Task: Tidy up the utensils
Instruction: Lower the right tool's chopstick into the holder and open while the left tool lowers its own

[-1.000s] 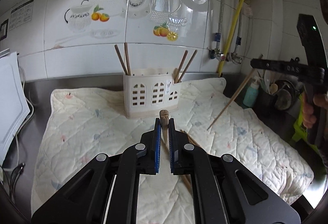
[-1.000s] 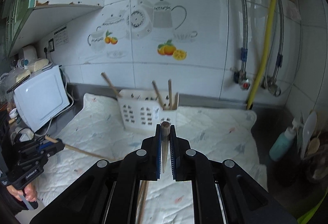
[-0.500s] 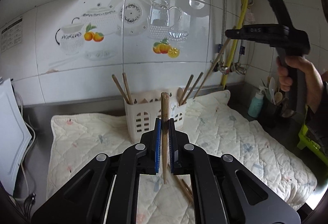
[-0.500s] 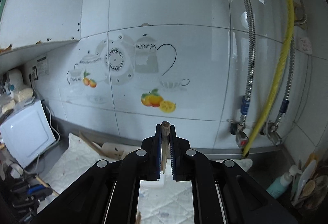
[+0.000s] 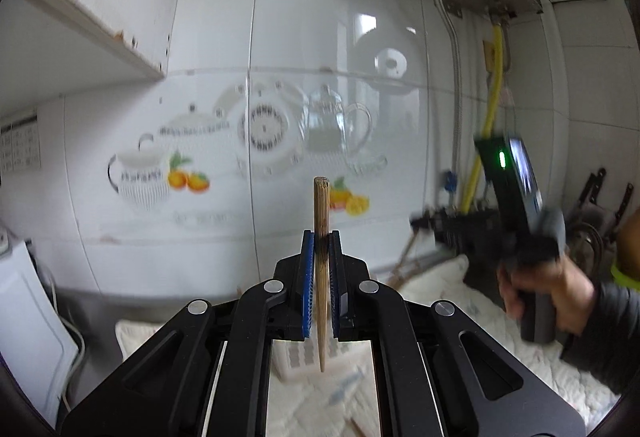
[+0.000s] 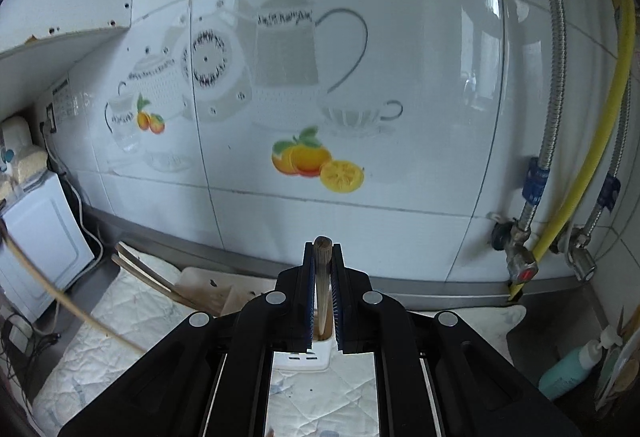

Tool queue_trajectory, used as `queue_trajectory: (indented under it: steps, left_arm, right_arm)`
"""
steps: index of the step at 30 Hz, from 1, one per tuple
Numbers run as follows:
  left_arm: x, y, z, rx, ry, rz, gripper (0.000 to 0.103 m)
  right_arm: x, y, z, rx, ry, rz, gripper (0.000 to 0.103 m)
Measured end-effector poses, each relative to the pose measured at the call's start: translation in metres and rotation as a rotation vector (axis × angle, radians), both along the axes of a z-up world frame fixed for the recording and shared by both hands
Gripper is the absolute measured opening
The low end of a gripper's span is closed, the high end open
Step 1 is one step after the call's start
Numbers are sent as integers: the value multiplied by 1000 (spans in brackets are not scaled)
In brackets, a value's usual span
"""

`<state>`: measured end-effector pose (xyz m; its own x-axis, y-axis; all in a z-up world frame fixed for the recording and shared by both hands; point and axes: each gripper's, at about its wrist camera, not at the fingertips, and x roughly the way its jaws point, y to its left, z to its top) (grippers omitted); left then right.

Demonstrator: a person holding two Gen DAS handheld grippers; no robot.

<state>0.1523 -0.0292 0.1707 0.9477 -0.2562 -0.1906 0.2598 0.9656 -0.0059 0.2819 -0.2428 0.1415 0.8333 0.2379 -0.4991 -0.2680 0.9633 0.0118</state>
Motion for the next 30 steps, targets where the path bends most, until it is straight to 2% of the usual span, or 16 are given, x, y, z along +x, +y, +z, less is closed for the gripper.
queue_trajectory:
  steps: [4,7,8,13,19,24,30]
  left_arm:
    - [21,-4,13,12,-25,30,5]
    - [40,-7,19,18,-39,56,5]
    - [43,-8,20,20,-42,63,5]
    - [71,-12,18,14,-31,93,5]
    - [97,-10,-7,1,14,138,6]
    - [109,-4,-28,-20,75,135,6]
    - [102,-6,-33,-15,73,132,8]
  right_arm:
    - [-4,-5,-7,-1,-5,1,15]
    - [-13,-10,-6,-8,-22,0,32]
    - [-18,-12,-6,-11,-33,0,34]
    - [-46,-20,-8,-33,-73,18,36]
    - [-86,-29,-22,-32,-98,37,38]
    - [-108,-33,-38,4,-76,50,39]
    - [-132,-31,-64,26,-31,48,39]
